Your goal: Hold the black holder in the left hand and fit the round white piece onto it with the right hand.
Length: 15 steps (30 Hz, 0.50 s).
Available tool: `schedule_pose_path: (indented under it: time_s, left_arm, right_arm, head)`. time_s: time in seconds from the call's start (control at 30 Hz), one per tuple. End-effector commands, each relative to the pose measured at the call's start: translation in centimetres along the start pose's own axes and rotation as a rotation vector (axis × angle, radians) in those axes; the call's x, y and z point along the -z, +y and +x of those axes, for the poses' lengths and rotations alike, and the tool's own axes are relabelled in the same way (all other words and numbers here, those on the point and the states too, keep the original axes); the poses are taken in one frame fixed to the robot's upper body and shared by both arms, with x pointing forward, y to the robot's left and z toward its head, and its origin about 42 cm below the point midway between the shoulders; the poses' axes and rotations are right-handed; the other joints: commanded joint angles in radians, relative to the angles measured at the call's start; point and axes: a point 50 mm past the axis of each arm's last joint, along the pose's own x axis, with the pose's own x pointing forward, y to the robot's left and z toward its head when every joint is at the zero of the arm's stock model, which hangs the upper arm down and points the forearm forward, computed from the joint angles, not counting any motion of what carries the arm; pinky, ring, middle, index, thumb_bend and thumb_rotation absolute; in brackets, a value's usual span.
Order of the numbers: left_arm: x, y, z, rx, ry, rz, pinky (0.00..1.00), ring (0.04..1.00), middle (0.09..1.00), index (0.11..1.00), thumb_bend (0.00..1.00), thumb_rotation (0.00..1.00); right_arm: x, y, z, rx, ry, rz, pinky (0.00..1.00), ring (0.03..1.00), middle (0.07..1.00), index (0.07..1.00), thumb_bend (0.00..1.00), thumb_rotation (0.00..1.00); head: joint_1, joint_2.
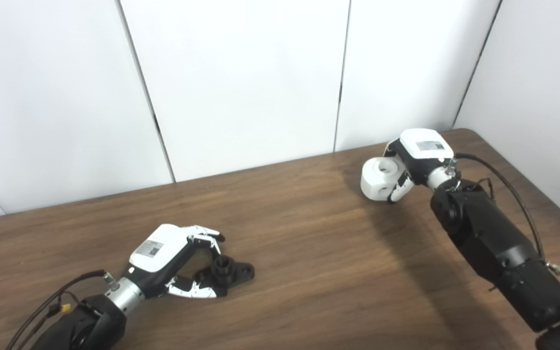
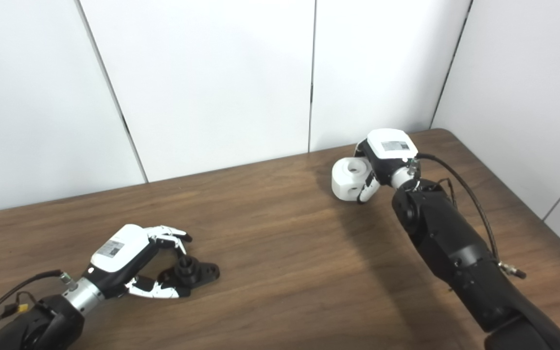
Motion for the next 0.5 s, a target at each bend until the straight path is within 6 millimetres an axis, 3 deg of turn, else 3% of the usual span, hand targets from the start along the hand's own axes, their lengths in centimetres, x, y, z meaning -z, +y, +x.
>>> schedule_pose_path:
  time_s: [0.0, 0.2, 0.27, 0.47]
  left_arm:
    - [1.4, -3.1, -3.4, 0.204, 0.088, 0.029, 0.68, 0.783, 0.77, 0.484, 0.52, 0.05]
    - [0.4, -3.1, -3.2, 0.205, 0.1, 0.004, 0.7, 0.798, 0.78, 0.484, 0.52, 0.05]
    - [0.0, -3.3, -3.0, 0.213, 0.097, 0.008, 0.7, 0.792, 0.779, 0.484, 0.52, 0.05]
    - [-0.3, -4.4, -2.4, 0.224, 0.101, 0.002, 0.72, 0.816, 0.798, 0.483, 0.52, 0.06]
  right_arm:
    - [0.0, -3.3, 0.5, 0.125, -0.038, 0.013, 0.78, 0.776, 0.714, 0.483, 0.52, 0.14]
    - [-1.5, -4.8, -1.1, 0.097, -0.095, 0.107, 0.72, 0.79, 0.735, 0.484, 0.52, 0.14]
    - [-2.3, -5.5, -1.7, 0.086, -0.129, 0.124, 0.69, 0.789, 0.737, 0.484, 0.52, 0.14]
    - [-4.8, -7.2, -3.4, 0.058, -0.236, 0.138, 0.69, 0.803, 0.748, 0.485, 0.52, 0.14]
  head:
    - [0.019, 0.008]
    - [0.129, 0.035]
    - [0.201, 0.049]
    - [0.31, 0.071]
